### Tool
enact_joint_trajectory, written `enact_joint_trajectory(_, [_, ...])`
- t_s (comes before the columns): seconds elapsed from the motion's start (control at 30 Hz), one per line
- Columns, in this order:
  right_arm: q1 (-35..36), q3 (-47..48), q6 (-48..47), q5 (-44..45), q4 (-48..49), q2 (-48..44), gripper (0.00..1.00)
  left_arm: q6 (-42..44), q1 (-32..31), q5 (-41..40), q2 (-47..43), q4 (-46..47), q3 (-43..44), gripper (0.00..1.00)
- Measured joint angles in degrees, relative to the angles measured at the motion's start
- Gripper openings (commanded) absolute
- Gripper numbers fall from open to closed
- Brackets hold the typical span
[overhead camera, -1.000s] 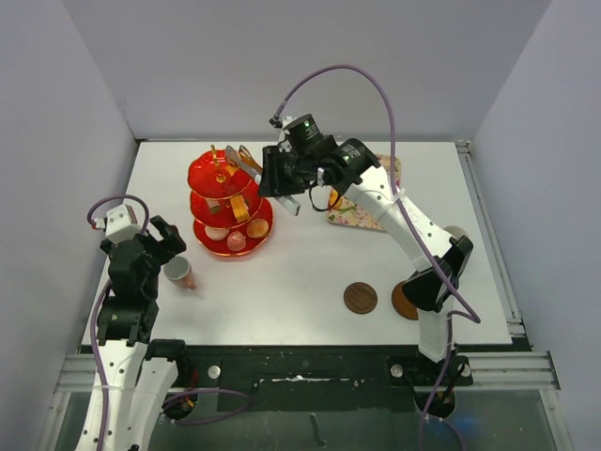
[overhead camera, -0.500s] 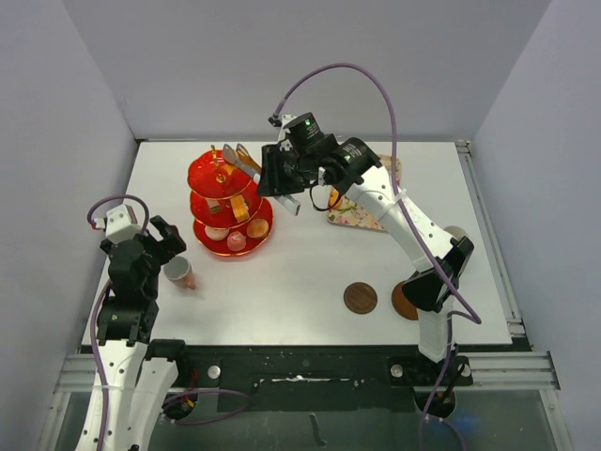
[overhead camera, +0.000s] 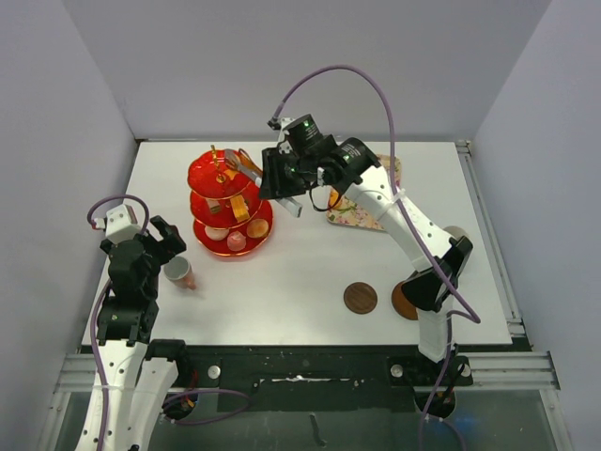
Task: Serve the afternoon tea
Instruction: Place the desert on the desert table.
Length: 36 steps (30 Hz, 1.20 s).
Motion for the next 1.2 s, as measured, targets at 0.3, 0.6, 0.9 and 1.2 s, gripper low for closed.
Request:
enact_joint_trajectory(0.3, [0.00,0.17,-0.02,-0.20,-0.13,1.57,0.35,0.00,0.00,0.00,0.00,0.00,0.00,0.81])
enact_joint_trajectory(0.6, [0.00,0.20,-0.02,-0.20,-0.07,1.60,0.36,0.00,0.00,0.00,0.00,0.00,0.00,0.82])
enact_joint_trajectory(0.9, [0.00,0.74,-0.24,-0.11,-0.09,1.60,0.37,0.00,0.00,0.00,0.00,0.00,0.00,0.82])
enact_joint_trajectory(1.2, [0.00,0.83,-0.24,0.83,-0.09,1.42,0.37,0.00,0.00,0.00,0.02,0.00,0.00,0.81])
